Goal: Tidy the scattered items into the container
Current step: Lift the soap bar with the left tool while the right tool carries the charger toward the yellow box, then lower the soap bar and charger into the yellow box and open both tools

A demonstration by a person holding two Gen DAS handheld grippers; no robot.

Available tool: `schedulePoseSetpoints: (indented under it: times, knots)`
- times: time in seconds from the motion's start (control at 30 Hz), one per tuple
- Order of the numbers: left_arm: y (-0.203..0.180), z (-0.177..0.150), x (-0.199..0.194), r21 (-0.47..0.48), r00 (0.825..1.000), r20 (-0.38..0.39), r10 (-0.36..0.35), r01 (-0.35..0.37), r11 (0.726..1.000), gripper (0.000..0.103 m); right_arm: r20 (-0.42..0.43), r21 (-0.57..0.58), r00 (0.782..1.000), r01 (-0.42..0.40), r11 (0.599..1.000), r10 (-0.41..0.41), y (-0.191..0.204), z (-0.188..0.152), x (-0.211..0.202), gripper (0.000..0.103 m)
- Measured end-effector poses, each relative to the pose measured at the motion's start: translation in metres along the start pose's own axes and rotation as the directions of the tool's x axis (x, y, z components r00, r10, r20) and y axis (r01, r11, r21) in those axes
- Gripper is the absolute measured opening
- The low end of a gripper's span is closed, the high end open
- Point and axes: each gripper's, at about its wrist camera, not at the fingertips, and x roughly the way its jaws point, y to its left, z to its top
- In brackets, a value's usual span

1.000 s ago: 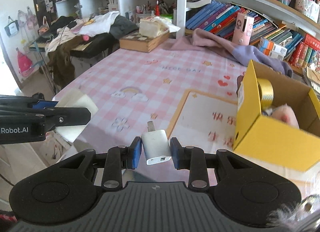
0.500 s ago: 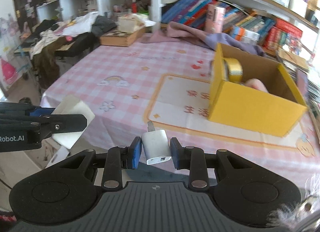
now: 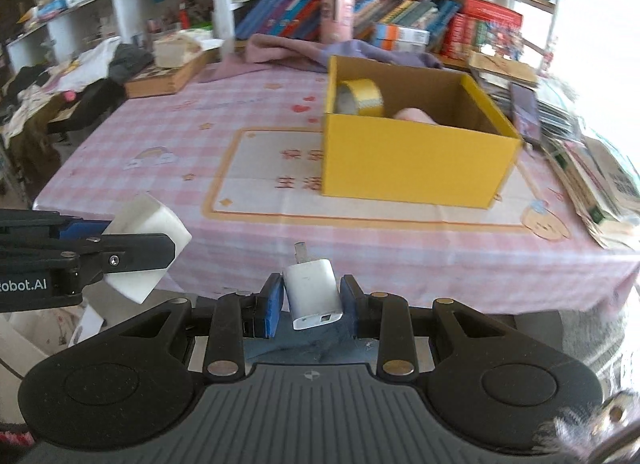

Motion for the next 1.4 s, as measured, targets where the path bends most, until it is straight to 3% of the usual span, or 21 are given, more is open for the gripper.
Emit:
schedulePoseSetpoints:
  times: [0.4,0.63,0.8,1.0,1.2,1.4]
  knots:
    - [-0.044,0.013,0.04,0.094,0.993,-0.052,-0.11,0.115,0.989,0.034,-0.012,0.113,0.995,0.104,0.988,-0.103,-0.054,-0.013,-0.015,0.029]
    - [-0.059,0.022,0.061,0.113,0.991,-0.067,-0.117,0.125,0.986,0.034,-0.024,0.157,0.993,0.119,0.98,-0.117,-0.083,-0.01,-0.008,0.029]
    - [-0.063,0.037,0.074,0.121,0.994,-0.044,-0.097,0.101,0.987,0.034,-0.003,0.161,0.994,0.104,0.981,-0.105,-0.1,0.003,0.001,0.029]
    - [-0.07,0.071,0.093,0.178,0.998,0.026,-0.05,0.044,0.983,0.034,0.084,0.151,0.993,0.075,0.986,-0.088,-0.126,0.038,0.017,0.029]
    - [-0.075,0.116,0.123,0.201,0.995,0.096,0.023,-0.042,0.979,0.034,0.169,0.077,0.985,0.032,0.996,-0.044,-0.16,0.094,0.04,0.029]
    - [-0.075,0.149,0.165,0.174,0.987,0.099,0.124,-0.14,0.975,0.034,0.193,0.001,0.98,-0.046,0.999,0.045,-0.189,0.153,0.081,0.029]
